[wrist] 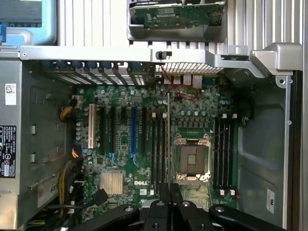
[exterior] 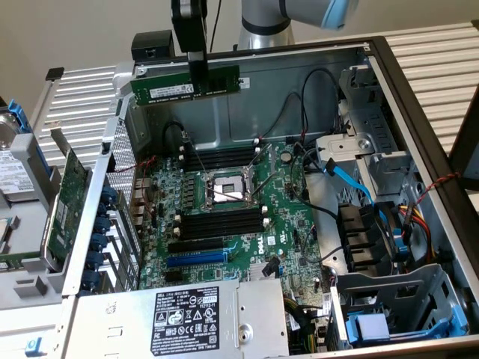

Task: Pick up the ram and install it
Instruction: 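Pick up the ram and move it above insertion slot, then insert the ram into the slot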

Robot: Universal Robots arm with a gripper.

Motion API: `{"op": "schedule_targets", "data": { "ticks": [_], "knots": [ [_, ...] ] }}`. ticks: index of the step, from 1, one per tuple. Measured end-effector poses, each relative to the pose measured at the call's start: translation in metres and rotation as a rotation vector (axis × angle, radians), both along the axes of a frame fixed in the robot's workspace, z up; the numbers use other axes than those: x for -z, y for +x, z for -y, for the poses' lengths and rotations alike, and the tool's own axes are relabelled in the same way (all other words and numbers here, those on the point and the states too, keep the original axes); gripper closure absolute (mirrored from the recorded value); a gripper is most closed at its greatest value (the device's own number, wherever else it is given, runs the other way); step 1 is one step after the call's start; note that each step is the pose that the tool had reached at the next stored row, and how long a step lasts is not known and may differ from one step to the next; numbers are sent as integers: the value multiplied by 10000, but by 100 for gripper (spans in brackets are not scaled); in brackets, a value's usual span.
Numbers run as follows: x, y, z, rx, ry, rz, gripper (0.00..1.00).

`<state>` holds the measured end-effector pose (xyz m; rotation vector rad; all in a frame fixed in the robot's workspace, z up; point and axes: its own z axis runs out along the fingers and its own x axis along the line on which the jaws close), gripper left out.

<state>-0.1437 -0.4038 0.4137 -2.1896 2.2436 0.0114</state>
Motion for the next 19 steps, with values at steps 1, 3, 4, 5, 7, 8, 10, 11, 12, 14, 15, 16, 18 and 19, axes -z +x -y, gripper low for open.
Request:
{"op": "schedule_targets", "data": {
  "ticks": [1, 3, 4, 5, 7, 8, 10, 11, 12, 14, 15, 16, 18, 19],
  "knots": [
    [3, 1, -12, 0, 1, 1, 88],
    [6, 4, -25, 0, 0, 0, 88],
    [8, 5, -30, -1, 1, 1, 88],
    [11, 8, -38, 1, 1, 1, 88],
    [19, 18, -57, 1, 1, 0, 88],
    [22, 28, -62, -1, 0, -1, 88],
    [32, 47, -66, 0, 1, 0, 88],
    [39, 55, -66, 0, 5, 1, 88],
    [44, 64, -67, 0, 5, 1, 88],
    [70, 96, -69, 0, 7, 1, 88],
    [88, 122, -70, 0, 13, 1, 88],
    [96, 133, -69, 1, 21, 1, 88],
    [104, 143, -69, 1, 26, 1, 88],
    [106, 148, -70, 0, 28, 1, 88]
  ]
}}
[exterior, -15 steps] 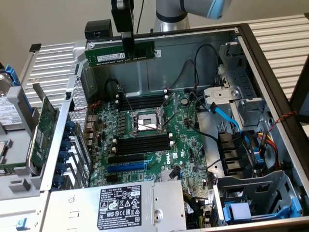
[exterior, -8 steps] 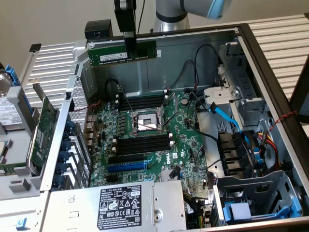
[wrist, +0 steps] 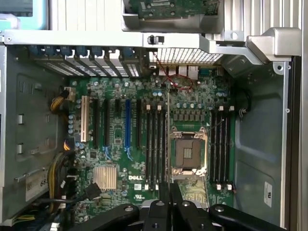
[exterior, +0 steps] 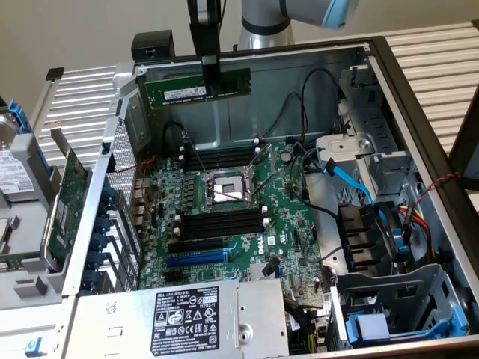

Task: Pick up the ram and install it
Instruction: 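Insert the ram into the slot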

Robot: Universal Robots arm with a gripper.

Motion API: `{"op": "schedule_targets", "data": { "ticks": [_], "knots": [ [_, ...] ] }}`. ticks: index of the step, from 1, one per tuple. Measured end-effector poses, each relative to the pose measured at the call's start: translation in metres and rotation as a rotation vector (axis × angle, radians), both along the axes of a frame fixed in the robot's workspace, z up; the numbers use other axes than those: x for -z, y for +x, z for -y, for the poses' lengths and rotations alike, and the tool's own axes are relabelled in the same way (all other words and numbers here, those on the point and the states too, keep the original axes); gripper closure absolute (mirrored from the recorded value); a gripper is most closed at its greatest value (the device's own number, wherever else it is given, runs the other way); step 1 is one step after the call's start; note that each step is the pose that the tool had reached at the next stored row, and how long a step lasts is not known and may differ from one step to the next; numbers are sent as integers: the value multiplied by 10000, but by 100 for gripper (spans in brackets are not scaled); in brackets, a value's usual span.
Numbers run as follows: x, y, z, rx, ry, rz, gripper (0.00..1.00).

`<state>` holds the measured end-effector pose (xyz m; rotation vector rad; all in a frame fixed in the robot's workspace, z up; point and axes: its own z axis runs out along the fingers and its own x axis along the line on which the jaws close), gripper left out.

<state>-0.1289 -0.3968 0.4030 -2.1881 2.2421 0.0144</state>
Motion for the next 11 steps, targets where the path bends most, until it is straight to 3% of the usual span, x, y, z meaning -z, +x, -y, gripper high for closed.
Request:
{"op": "schedule_targets", "data": {
  "ticks": [11],
  "knots": [
    [7, 4, 0, 0, -3, -4, 88]
  ]
}}
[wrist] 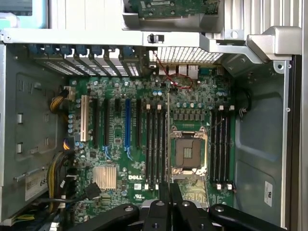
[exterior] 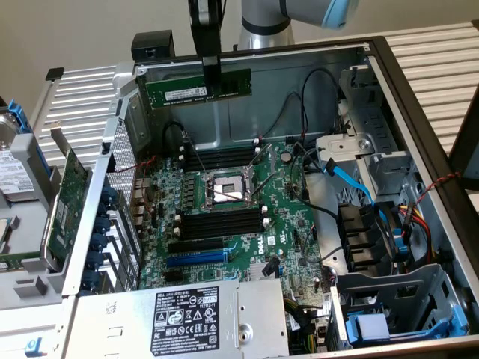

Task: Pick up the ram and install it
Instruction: 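Insert the ram into the slot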

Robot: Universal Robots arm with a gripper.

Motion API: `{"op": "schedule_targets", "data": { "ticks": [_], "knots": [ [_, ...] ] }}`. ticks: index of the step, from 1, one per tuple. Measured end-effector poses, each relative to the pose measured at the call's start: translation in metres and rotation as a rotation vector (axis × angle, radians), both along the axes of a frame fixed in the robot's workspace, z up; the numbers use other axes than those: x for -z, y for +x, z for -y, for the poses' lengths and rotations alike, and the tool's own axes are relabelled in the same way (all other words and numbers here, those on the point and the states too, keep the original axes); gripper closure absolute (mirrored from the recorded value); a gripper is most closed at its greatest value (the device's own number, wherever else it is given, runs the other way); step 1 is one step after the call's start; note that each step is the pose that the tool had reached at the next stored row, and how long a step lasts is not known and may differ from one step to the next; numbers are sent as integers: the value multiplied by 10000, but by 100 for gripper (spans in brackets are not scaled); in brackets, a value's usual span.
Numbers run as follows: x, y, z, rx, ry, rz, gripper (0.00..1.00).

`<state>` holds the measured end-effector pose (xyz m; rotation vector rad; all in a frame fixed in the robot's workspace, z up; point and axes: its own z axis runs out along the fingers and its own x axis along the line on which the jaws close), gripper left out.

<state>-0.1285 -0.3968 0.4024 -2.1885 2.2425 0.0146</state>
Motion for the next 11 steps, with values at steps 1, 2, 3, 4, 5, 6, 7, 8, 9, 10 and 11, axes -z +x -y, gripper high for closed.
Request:
{"op": "schedule_targets", "data": {
  "ticks": [1, 2, 3, 4, 5, 6, 7, 8, 9, 10, 11],
  "knots": [
    [7, 0, 0, 0, 3, 2, 88],
    [13, 0, -1, 0, 2, 2, 88],
    [20, 0, -2, 0, 1, 0, 88],
    [26, 0, -3, 0, 0, 1, 88],
    [31, 0, -4, 0, 1, 2, 88],
    [35, 0, -5, 0, 0, 2, 88],
    [41, 0, -8, 0, -2, 1, 88],
    [50, 1, -21, 2, -11, 2, 88],
    [60, 4, -45, 1, -24, 0, 88],
    [69, 12, -66, 1, -38, -4, 88],
    [76, 20, -89, 1, -69, -8, 88]
  ]
}}
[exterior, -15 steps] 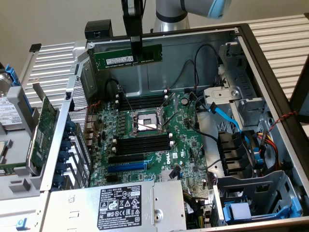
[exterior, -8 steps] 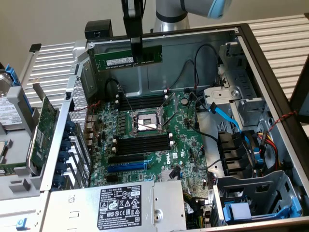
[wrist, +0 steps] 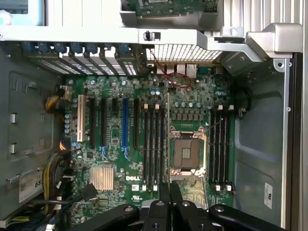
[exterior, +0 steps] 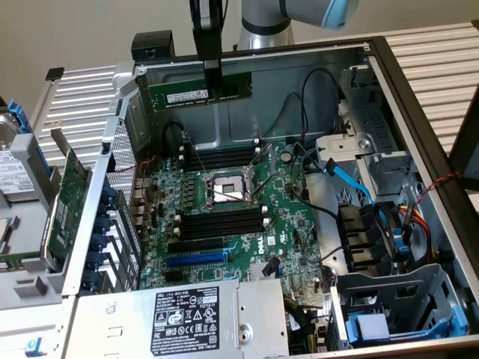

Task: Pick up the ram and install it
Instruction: 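Insert the ram into the slot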

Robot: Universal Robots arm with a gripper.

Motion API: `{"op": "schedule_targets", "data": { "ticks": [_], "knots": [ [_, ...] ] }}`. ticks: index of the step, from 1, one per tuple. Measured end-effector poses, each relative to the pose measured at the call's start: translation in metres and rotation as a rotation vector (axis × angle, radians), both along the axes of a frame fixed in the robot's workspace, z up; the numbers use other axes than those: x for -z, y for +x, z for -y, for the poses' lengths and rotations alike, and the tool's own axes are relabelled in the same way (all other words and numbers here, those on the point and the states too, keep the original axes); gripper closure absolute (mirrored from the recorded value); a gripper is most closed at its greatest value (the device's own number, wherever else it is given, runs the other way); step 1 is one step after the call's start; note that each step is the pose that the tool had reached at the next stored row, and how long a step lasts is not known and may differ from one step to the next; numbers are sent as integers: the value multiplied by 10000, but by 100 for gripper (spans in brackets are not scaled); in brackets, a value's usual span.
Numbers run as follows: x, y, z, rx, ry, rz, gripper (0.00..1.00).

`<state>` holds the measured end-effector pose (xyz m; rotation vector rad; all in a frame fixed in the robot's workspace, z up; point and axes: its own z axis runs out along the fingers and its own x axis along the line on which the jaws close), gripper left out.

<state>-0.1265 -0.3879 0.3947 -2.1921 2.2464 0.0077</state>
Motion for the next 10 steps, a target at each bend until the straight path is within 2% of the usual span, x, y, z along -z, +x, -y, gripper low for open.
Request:
{"op": "schedule_targets", "data": {
  "ticks": [1, 3, 10],
  "knots": [
    [5, 3, -11, 0, -36, 0, 88],
    [18, 6, -10, -1, -66, 2, 88],
    [123, 17, -10, 2, -64, -15, 88]
  ]
}}
